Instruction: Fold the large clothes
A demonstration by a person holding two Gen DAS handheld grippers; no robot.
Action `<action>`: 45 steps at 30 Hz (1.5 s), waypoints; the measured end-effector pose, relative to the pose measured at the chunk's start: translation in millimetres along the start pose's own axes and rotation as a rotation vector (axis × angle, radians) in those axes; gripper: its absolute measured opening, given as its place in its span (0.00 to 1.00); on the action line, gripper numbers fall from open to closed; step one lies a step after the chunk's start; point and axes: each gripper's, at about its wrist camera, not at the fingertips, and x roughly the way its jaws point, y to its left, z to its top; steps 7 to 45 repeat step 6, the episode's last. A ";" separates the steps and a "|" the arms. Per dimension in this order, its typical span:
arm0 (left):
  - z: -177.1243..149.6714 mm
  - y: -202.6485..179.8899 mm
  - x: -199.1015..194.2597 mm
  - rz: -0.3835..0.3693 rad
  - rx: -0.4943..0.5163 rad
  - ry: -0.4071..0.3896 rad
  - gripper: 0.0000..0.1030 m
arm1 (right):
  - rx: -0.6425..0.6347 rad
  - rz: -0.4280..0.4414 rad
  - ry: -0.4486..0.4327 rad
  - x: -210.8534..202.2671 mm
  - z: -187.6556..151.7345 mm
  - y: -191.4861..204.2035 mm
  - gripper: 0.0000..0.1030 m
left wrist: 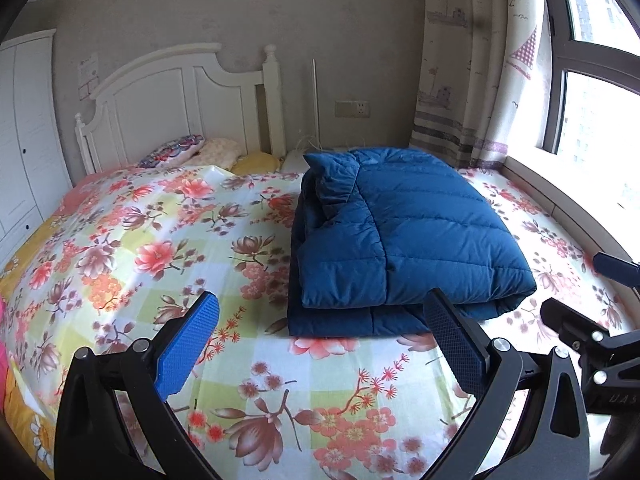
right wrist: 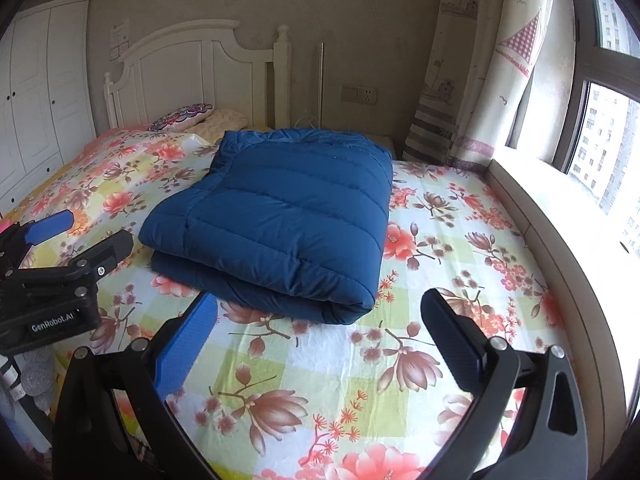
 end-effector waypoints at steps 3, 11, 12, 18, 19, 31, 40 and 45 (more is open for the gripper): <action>18.9 49.5 42.8 0.039 -0.018 0.093 0.96 | 0.067 -0.039 0.007 14.0 14.8 -40.6 0.97; 47.5 134.8 79.6 0.203 -0.087 0.126 0.96 | 0.132 -0.186 0.011 16.1 39.9 -120.8 0.98; 47.5 134.8 79.6 0.203 -0.087 0.126 0.96 | 0.132 -0.186 0.011 16.1 39.9 -120.8 0.98; 47.5 134.8 79.6 0.203 -0.087 0.126 0.96 | 0.132 -0.186 0.011 16.1 39.9 -120.8 0.98; 47.5 134.8 79.6 0.203 -0.087 0.126 0.96 | 0.132 -0.186 0.011 16.1 39.9 -120.8 0.98; 47.5 134.8 79.6 0.203 -0.087 0.126 0.96 | 0.132 -0.186 0.011 16.1 39.9 -120.8 0.98; 47.5 134.8 79.6 0.203 -0.087 0.126 0.96 | 0.132 -0.186 0.011 16.1 39.9 -120.8 0.98; 47.5 134.8 79.6 0.203 -0.087 0.126 0.96 | 0.132 -0.186 0.011 16.1 39.9 -120.8 0.98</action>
